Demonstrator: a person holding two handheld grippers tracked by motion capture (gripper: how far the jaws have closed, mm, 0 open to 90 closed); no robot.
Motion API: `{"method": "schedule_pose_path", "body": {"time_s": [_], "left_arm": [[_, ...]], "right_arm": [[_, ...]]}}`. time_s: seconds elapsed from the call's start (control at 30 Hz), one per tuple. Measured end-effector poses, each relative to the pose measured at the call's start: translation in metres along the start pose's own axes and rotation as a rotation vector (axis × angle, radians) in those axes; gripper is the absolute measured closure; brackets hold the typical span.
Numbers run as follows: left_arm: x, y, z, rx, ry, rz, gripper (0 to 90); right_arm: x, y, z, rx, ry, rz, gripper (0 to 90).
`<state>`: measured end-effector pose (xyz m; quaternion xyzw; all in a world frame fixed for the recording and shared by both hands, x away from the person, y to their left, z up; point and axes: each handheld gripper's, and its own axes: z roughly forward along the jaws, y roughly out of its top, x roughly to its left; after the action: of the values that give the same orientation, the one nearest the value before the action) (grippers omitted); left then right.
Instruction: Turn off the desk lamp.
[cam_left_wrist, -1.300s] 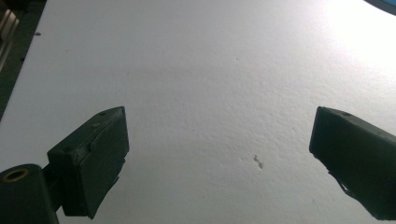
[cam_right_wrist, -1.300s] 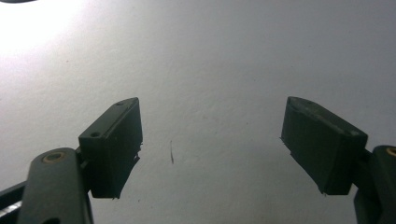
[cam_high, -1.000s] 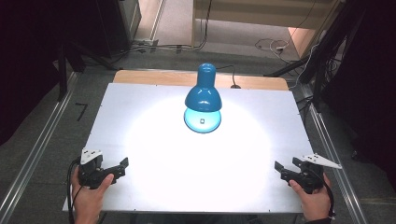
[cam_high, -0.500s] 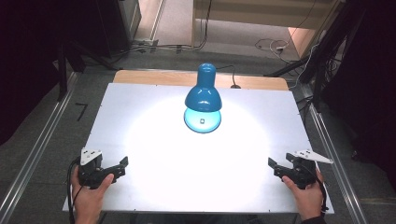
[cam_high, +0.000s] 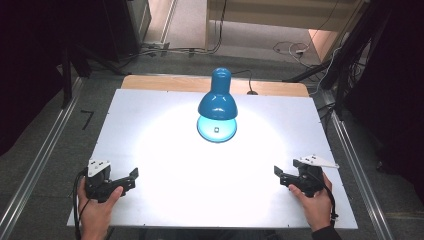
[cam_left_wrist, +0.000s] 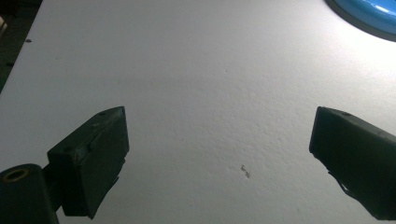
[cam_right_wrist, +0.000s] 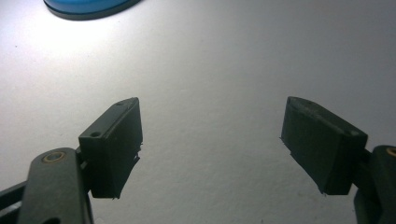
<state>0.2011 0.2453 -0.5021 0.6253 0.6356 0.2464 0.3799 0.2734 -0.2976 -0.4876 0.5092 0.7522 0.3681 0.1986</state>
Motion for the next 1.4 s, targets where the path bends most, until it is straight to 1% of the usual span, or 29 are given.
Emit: {"method": "schedule_pose_path", "body": {"time_s": [0.2, 0.33, 0.43, 0.87, 1.13, 1.33, 1.4], "left_arm": [[-0.001, 0.000, 0.000, -0.002, 0.003, 0.005, 5.5], [-0.001, 0.000, -0.001, -0.003, 0.012, 0.005, 5.4], [0.000, 0.000, -0.001, -0.005, 0.011, 0.002, 5.5], [-0.002, -0.001, -0.001, -0.006, 0.011, 0.011, 5.4], [-0.005, -0.001, -0.001, -0.004, 0.012, 0.019, 5.4], [-0.004, -0.002, -0.001, -0.002, 0.013, 0.018, 5.5], [-0.004, -0.002, -0.001, -0.004, 0.012, 0.017, 5.5]], "right_arm": [[0.011, 0.006, 0.008, 0.001, 0.024, -0.013, 19.3], [0.015, 0.008, 0.010, -0.004, 0.030, -0.019, 19.3], [0.018, 0.010, 0.013, -0.006, 0.038, -0.019, 19.6], [0.029, 0.017, 0.024, -0.002, 0.046, -0.041, 19.7], [0.041, 0.025, 0.034, -0.002, 0.060, -0.062, 19.9], [0.044, 0.028, 0.038, 0.000, 0.064, -0.064, 20.1], [0.043, 0.030, 0.039, 0.000, 0.068, -0.056, 20.1]]}}
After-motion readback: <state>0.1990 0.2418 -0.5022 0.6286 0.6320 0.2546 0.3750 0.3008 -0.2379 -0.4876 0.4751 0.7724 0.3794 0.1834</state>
